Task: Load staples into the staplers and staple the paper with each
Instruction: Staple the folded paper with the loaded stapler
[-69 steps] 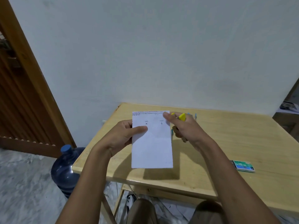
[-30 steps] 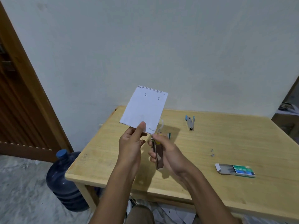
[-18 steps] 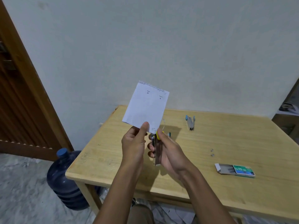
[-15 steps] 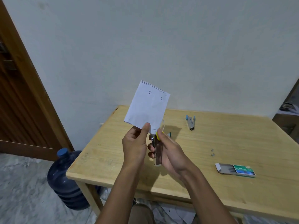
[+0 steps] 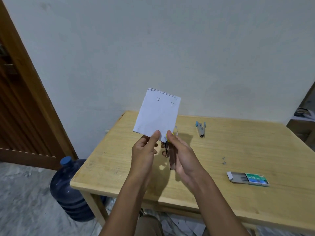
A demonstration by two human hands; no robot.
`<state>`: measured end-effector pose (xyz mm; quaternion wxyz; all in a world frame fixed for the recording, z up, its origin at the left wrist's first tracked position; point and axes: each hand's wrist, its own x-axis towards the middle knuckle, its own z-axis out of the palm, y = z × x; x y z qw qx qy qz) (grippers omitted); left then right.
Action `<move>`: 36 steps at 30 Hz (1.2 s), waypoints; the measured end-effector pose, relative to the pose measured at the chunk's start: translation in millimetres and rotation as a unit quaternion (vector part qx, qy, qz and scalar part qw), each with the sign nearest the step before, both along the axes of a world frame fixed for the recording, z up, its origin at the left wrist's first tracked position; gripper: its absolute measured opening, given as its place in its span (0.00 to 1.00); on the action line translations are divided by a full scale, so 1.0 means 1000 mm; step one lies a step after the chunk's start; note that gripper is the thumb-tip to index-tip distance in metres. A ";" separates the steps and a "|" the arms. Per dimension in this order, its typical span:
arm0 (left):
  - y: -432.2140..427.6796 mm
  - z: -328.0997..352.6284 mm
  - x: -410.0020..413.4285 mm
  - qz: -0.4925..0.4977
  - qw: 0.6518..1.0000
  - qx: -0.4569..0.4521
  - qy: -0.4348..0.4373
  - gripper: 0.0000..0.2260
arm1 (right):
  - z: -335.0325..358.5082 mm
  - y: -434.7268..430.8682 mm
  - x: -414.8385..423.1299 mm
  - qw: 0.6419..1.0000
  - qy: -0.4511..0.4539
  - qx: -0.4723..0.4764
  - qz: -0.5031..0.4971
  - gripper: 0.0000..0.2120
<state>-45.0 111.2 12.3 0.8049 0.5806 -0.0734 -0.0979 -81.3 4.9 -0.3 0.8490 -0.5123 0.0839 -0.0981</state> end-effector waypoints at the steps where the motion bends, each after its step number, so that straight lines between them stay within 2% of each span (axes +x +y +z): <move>1: 0.000 0.000 0.000 -0.006 1.000 -0.004 0.007 0.09 | -0.001 -0.002 0.000 1.000 -0.003 0.010 0.001 0.17; 3: 0.000 0.001 0.000 -0.015 1.000 -0.008 0.016 0.09 | -0.001 -0.001 0.001 1.000 -0.008 0.025 0.001 0.20; 6: 0.000 -0.001 0.000 -0.024 1.000 -0.006 0.017 0.07 | 0.000 0.001 0.001 0.999 -0.016 0.051 0.000 0.33; 10: 0.000 -0.004 0.000 -0.035 0.999 -0.006 0.022 0.06 | -0.001 -0.001 0.000 0.998 -0.022 0.050 -0.005 0.27; 14: 0.001 -0.006 0.002 -0.046 0.999 -0.010 0.026 0.07 | -0.002 -0.001 -0.002 1.000 -0.013 0.008 -0.019 0.30; 19: 0.000 -0.004 0.005 -0.052 0.998 -0.019 0.030 0.07 | 0.000 -0.002 -0.006 0.999 0.011 -0.022 -0.020 0.18; 24: 0.001 -0.004 0.009 -0.046 0.998 -0.037 0.026 0.08 | 0.005 0.001 -0.013 0.999 0.031 0.018 -0.016 0.22; 27: 0.004 -0.005 0.012 -0.040 0.997 -0.047 0.040 0.11 | 0.004 -0.003 -0.013 0.997 0.042 -0.013 -0.061 0.28; 29: 0.005 -0.007 0.011 -0.050 0.997 -0.047 0.037 0.08 | 0.006 -0.005 -0.013 0.993 0.049 -0.059 -0.090 0.30; 32: 0.006 -0.010 0.011 -0.074 0.996 -0.016 0.042 0.05 | 0.015 -0.007 -0.009 0.985 0.075 -0.106 -0.115 0.14; 36: 0.013 -0.016 0.023 -0.073 0.995 -0.006 0.072 0.11 | 0.024 -0.017 -0.003 0.972 0.097 -0.181 -0.112 0.14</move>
